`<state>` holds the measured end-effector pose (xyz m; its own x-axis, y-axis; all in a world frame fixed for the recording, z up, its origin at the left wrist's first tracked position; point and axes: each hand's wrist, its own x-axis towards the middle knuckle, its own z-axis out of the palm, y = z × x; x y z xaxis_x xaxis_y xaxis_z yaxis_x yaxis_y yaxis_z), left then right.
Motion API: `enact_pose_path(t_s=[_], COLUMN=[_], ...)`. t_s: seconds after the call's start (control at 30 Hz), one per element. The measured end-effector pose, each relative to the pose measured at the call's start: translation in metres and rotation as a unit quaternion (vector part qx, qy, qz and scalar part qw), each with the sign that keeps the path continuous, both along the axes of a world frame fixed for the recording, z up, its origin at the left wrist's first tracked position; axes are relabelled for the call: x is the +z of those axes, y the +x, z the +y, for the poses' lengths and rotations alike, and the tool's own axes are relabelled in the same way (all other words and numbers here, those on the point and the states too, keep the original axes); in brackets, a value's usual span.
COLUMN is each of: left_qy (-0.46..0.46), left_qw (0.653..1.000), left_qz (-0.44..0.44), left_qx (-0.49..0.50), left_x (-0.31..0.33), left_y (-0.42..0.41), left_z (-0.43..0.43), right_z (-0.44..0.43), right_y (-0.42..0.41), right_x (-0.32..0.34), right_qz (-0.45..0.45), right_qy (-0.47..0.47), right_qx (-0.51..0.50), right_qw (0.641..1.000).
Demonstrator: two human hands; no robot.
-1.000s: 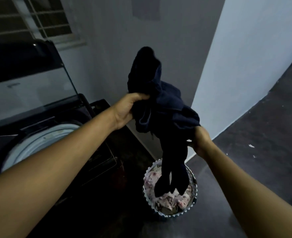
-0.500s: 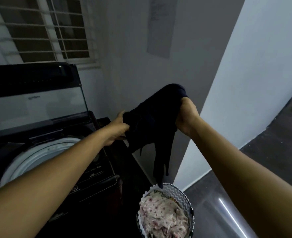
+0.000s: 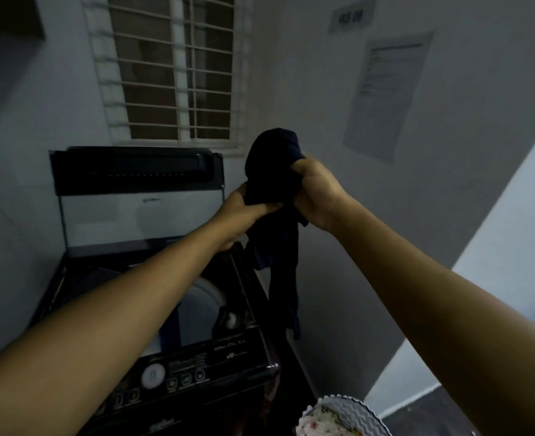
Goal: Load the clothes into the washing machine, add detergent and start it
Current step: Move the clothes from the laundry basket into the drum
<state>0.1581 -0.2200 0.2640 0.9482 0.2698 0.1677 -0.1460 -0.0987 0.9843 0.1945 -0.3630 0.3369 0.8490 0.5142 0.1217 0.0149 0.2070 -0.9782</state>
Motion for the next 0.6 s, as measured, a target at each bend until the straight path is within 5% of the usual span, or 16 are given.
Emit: enact_pose_path(t_s=[0.17,0.27,0.43,0.5,0.6], left_qy=[0.001,-0.063,-0.108,-0.117,-0.099], left_qw=[0.997,0.99,0.987,0.987,0.991], left_qz=[0.001,-0.029,-0.037,-0.031,-0.007], left_qx=[0.075,0.12,0.112,0.109,0.094], left_x=[0.008,0.011,0.011,0.011,0.003], left_y=[-0.008,-0.019,-0.038,-0.046,-0.059], left_z=[0.067,0.105,0.158,0.175,0.201], right_z=[0.046,0.067,0.109,0.127,0.157], right_y=[0.003,0.01,0.014,0.016,0.021], right_x=[-0.005,-0.047,-0.124,-0.153,-0.184], right_qz=[-0.229,-0.334,-0.193,-0.19,-0.116], right_qy=[-0.103,-0.218,-0.303,-0.376,-0.383], right_qx=[-0.032,-0.056,0.031,0.064,-0.007], right_qw=[0.967,0.915,0.933,0.905,0.917])
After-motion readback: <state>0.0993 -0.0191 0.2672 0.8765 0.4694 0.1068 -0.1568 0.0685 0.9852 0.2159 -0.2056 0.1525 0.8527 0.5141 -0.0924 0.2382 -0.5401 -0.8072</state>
